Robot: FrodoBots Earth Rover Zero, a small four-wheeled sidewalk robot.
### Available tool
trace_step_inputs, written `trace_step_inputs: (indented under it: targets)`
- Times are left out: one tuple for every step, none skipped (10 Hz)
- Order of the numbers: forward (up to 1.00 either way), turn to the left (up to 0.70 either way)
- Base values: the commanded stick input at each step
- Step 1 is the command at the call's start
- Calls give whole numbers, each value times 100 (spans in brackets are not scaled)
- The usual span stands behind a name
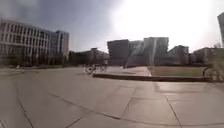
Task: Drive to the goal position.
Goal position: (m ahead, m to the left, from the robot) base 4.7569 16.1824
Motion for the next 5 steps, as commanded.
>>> trace_step_inputs:
  targets:
    - [70, 35]
    - [70, 35]
    - [70, 35]
    - [70, 35]
    - [70, 35]
